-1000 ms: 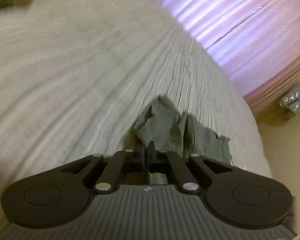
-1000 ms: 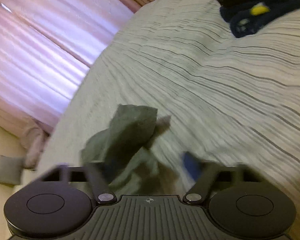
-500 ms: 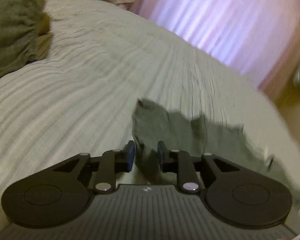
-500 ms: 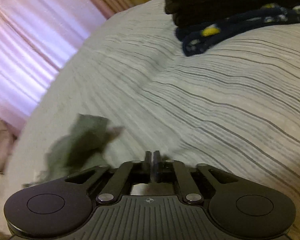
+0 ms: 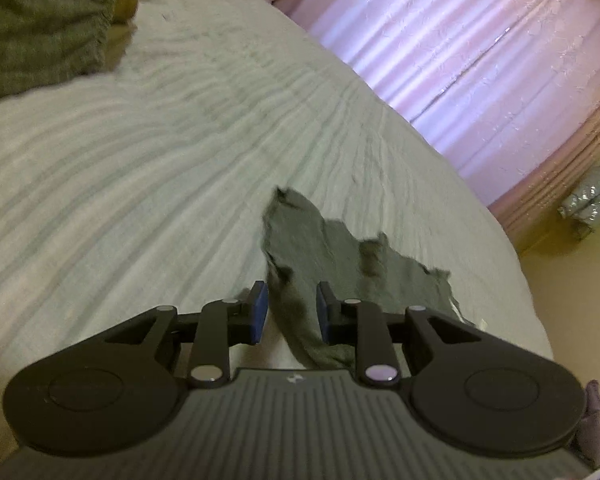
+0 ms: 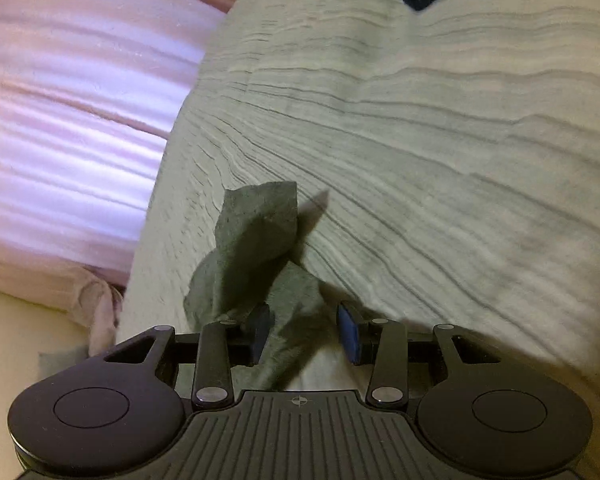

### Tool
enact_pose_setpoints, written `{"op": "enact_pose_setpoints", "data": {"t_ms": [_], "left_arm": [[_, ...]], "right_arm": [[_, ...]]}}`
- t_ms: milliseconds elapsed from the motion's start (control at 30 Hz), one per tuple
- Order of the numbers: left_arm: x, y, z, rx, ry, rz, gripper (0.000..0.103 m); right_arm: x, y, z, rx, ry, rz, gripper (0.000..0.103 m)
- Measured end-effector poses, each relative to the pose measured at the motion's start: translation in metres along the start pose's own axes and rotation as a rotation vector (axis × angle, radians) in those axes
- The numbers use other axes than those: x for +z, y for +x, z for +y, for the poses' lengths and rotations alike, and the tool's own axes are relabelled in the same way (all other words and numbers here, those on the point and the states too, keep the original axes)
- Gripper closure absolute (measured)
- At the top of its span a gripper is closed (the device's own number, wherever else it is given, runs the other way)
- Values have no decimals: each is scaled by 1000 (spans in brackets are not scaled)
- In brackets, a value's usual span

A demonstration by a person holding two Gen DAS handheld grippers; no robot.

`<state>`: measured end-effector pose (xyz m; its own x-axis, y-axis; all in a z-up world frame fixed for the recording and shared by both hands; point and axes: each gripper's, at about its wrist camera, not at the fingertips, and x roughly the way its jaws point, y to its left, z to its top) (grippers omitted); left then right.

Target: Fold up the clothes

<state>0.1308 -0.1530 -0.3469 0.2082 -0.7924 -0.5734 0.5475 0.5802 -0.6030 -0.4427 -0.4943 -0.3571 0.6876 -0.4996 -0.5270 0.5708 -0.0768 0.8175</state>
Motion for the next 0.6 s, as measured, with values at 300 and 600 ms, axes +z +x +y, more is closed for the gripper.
{"op": "enact_pose_setpoints", "data": {"t_ms": [300, 600], "left_arm": [[-7, -15, -17, -53, 56, 8, 83], [-8, -24, -8, -28, 111, 41, 81]], "right_arm": [[-66, -67, 67, -201, -340, -245, 100], [-52, -61, 31, -391, -261, -256, 46]]}}
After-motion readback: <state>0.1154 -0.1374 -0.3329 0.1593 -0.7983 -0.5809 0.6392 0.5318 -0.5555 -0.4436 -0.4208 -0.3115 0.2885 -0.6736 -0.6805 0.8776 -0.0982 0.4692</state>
